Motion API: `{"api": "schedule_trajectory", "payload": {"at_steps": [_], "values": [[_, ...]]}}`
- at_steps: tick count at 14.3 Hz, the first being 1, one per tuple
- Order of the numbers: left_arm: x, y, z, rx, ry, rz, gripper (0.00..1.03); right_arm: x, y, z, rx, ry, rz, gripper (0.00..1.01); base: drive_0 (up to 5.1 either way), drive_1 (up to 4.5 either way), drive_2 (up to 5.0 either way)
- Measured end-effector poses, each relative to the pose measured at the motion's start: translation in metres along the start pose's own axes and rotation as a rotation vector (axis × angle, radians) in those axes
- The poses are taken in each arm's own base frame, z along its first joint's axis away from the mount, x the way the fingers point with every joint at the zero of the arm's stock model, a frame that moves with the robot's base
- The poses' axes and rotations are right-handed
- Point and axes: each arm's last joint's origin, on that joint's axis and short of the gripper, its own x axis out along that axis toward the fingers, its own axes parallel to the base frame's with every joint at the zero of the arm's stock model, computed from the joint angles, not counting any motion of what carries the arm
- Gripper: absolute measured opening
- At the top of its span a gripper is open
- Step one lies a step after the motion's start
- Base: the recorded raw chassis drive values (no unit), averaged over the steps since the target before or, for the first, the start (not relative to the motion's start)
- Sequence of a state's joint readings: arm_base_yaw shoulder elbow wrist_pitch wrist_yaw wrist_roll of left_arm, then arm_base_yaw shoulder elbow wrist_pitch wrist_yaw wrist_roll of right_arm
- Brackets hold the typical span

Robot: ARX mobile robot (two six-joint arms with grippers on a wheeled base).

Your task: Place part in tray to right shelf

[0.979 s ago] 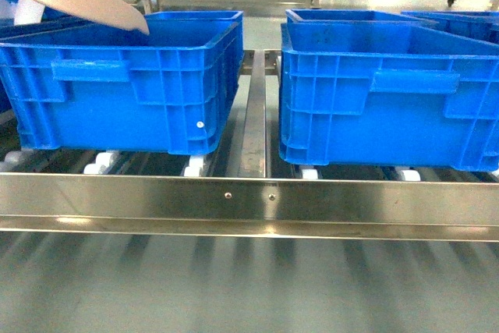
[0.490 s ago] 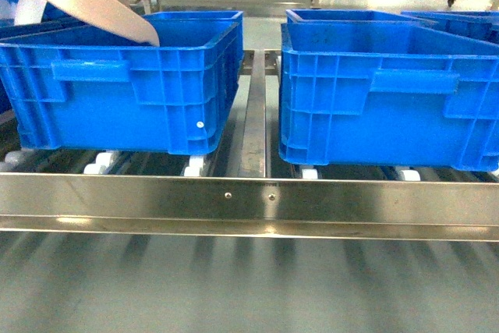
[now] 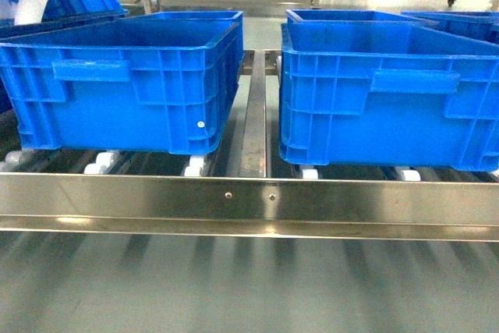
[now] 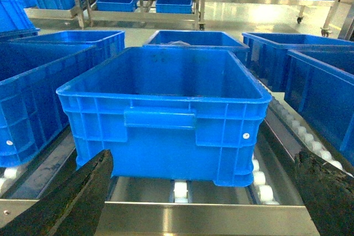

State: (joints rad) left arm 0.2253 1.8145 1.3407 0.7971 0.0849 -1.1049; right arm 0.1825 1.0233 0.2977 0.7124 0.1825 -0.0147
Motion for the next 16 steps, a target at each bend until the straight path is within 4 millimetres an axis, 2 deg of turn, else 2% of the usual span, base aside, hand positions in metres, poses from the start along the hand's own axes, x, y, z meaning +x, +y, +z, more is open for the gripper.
{"api": "schedule_trajectory", "payload": {"at_steps": [2,3,4,5,7,9,10,11,13,15,16], "values": [[-0.062,-0.033,-0.027,0.031,0.121,-0.075,0.14,0.000,0.000,0.000,0.000,0.000,0.000,0.98,0.0,0.00,0.0],[-0.078,-0.045,-0.038,0.082,0.190,-0.079,0.14,0.000,0.000,0.000,0.000,0.000,0.000,0.98,0.0,0.00,0.0],[-0.090,-0.047,-0.040,0.277,0.254,0.034,0.14,0.000,0.000,0.000,0.000,-0.001,0.000,0.98,0.0,0.00,0.0],[-0.115,-0.033,-0.043,0.478,0.291,0.086,0.14,0.000,0.000,0.000,0.000,0.000,-0.002,0.98,0.0,0.00,0.0],[-0.155,-0.034,-0.044,0.774,0.258,-0.009,0.14,0.000,0.000,0.000,0.000,0.000,0.004,0.98,0.0,0.00,0.0],[-0.191,-0.019,-0.057,0.900,0.284,-0.042,0.13,-0.015,-0.009,-0.007,0.006,-0.015,-0.005,0.71,0.0,0.00,0.0],[-0.205,-0.009,-0.060,0.958,0.306,0.014,0.13,-0.022,-0.012,-0.013,0.006,-0.010,-0.006,0.58,0.0,0.00,0.0],[-0.228,0.010,-0.075,1.021,0.348,0.085,0.13,-0.028,-0.015,-0.018,0.005,-0.001,-0.007,0.45,0.0,0.00,0.0],[-0.234,0.008,-0.074,1.027,0.341,0.066,0.13,-0.033,-0.017,-0.021,0.005,-0.002,-0.001,0.34,0.0,0.00,0.0],[-0.239,0.005,-0.074,1.027,0.332,0.044,0.13,-0.035,-0.018,-0.022,0.006,-0.007,-0.002,0.28,0.0,0.00,0.0],[-0.249,0.009,-0.076,1.024,0.346,0.038,0.13,-0.040,-0.020,-0.025,0.007,-0.006,-0.002,0.17,0.0,0.00,0.0]]}}
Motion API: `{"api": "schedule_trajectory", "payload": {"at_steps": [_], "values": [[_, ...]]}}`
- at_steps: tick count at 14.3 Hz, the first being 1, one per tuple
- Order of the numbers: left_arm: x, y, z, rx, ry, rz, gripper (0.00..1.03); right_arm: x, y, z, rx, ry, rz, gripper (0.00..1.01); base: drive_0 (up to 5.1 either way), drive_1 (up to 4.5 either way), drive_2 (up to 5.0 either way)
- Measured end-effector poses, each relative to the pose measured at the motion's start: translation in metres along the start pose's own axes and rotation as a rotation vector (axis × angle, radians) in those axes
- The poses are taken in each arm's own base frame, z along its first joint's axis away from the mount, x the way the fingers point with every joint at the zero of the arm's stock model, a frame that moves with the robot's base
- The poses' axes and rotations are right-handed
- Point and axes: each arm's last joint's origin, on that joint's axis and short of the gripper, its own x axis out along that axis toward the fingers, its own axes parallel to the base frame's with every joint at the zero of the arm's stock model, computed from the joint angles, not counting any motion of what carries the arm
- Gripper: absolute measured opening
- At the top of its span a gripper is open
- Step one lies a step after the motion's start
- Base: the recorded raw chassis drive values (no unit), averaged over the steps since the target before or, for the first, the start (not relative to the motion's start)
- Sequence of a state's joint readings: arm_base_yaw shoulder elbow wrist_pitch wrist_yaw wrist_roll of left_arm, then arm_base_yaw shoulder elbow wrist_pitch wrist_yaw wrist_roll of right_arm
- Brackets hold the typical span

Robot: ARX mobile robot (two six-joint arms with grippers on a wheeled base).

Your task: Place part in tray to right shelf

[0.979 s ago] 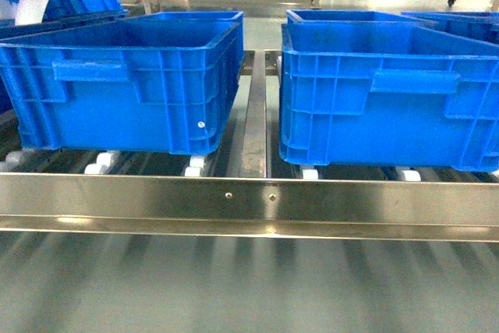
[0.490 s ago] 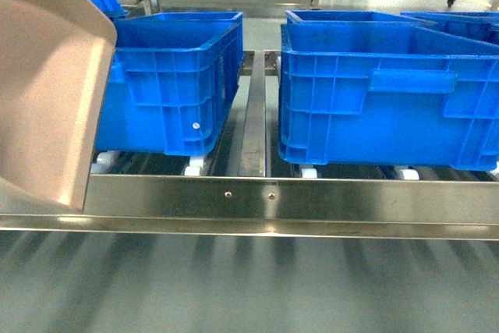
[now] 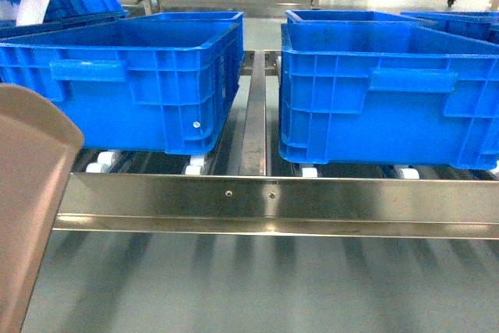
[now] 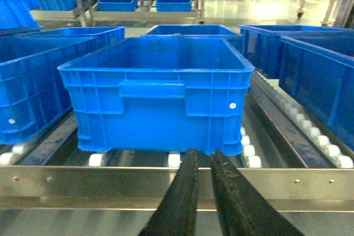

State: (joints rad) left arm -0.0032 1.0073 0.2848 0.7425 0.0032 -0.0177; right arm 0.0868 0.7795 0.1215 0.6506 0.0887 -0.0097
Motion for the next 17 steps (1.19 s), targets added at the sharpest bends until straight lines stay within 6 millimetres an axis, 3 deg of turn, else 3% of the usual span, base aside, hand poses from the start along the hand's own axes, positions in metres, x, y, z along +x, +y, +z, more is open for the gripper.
{"api": "schedule_trajectory", "payload": {"at_steps": [1,5,7,11,17], "values": [[-0.010,0.000,-0.008,-0.001,0.002,-0.005,0.13,-0.006,-0.009,-0.003,0.000,0.002,0.003,0.01,0.0,0.00,0.0],[-0.041,0.001,-0.034,0.000,0.066,0.007,0.13,-0.024,-0.011,-0.011,0.006,-0.006,0.000,0.02,0.0,0.00,0.0],[-0.051,0.001,-0.033,0.000,0.035,0.006,0.13,-0.029,-0.011,-0.019,0.007,-0.001,0.001,0.02,0.0,0.00,0.0],[-0.065,0.001,-0.043,0.000,0.022,0.010,0.13,-0.039,-0.011,-0.016,0.008,-0.019,0.001,0.02,0.0,0.00,0.0],[-0.080,0.001,-0.039,0.000,0.014,0.006,0.13,-0.048,-0.011,-0.016,0.010,-0.021,0.001,0.02,0.0,0.00,0.0]]}}
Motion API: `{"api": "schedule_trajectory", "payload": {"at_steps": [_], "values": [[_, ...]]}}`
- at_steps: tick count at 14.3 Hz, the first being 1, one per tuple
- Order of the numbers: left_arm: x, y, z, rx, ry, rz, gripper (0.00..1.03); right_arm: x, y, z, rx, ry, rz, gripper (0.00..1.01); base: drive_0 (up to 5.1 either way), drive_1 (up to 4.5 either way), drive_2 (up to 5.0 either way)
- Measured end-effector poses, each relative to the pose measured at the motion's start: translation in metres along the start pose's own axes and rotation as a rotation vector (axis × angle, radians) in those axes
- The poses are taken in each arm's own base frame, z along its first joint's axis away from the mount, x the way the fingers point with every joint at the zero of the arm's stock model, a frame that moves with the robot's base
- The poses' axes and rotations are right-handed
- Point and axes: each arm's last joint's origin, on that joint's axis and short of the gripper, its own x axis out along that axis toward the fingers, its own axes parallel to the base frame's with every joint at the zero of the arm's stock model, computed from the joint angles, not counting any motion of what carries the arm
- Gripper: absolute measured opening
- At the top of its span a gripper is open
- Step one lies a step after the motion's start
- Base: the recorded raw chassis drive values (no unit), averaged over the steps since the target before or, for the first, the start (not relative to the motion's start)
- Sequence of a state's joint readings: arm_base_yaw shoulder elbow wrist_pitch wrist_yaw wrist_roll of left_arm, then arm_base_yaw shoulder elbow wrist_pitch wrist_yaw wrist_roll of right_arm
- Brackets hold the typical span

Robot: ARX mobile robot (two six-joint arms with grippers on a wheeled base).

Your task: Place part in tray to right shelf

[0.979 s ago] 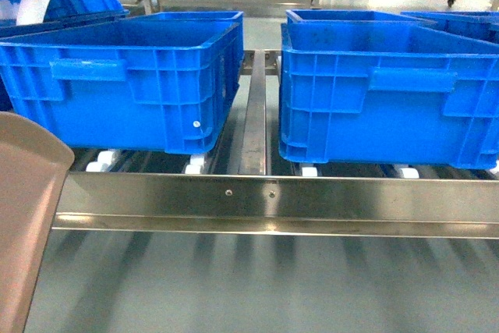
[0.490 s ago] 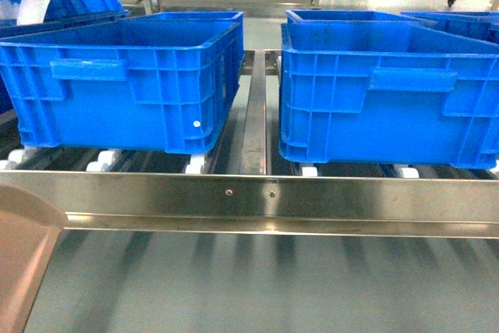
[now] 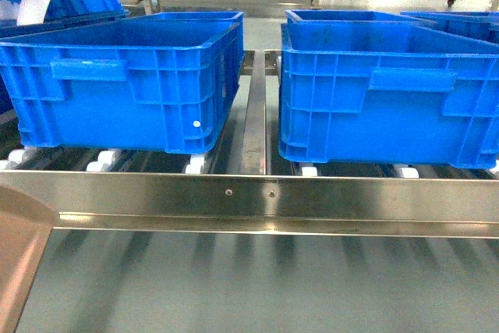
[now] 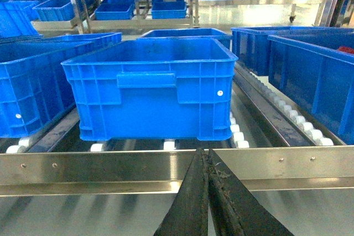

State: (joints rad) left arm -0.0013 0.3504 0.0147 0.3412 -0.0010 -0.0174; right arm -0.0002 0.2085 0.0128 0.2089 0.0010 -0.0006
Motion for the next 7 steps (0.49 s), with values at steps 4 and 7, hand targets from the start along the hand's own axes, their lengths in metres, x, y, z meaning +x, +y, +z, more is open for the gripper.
{"api": "schedule_trajectory", "payload": {"at_steps": [4,7], "values": [[-0.012,0.000,0.000,0.000,-0.003,0.000,0.13,-0.013,0.000,-0.003,0.000,0.011,0.001,0.02,0.0,0.00,0.0],[-0.021,0.000,-0.007,0.000,0.050,0.000,0.13,-0.013,0.000,-0.003,0.000,0.011,0.000,0.02,0.0,0.00,0.0]]}}
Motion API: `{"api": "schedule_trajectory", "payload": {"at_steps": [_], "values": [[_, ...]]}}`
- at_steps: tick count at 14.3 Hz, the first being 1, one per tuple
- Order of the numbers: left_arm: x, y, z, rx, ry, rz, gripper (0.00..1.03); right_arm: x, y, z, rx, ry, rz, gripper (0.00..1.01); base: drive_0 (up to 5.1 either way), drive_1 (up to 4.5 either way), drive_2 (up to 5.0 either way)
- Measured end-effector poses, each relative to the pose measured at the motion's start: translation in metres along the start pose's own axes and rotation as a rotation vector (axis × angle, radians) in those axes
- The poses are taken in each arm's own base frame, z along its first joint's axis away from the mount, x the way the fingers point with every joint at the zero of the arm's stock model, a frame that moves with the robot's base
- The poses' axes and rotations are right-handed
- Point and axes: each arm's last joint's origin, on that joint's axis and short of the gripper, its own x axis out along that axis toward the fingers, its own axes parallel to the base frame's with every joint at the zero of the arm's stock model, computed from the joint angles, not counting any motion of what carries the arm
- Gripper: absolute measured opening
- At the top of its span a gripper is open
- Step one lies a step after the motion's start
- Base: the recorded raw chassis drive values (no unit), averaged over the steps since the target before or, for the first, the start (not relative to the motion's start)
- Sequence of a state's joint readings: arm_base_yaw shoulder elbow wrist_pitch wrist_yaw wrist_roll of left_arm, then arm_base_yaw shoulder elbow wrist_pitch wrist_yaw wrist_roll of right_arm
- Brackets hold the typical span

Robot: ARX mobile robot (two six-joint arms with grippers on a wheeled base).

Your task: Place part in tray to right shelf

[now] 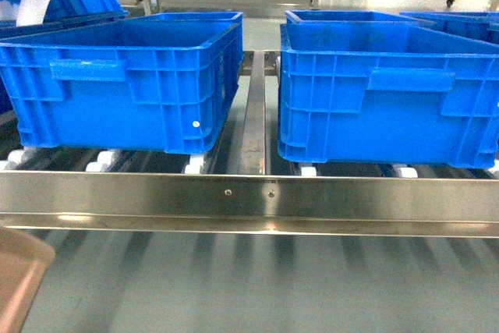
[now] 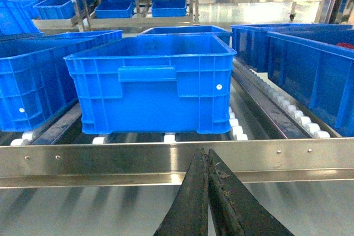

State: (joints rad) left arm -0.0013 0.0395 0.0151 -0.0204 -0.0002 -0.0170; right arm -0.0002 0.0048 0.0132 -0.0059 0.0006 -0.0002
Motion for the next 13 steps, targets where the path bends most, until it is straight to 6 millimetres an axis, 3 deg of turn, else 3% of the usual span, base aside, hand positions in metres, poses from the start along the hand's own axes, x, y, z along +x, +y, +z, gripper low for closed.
{"api": "schedule_trajectory", "payload": {"at_steps": [13], "values": [[-0.0020,0.0000,0.0034,0.002,-0.040,0.000,0.13,0.0000,0.0000,0.0001,0.000,-0.001,0.000,0.05,0.0,0.00,0.0]]}}
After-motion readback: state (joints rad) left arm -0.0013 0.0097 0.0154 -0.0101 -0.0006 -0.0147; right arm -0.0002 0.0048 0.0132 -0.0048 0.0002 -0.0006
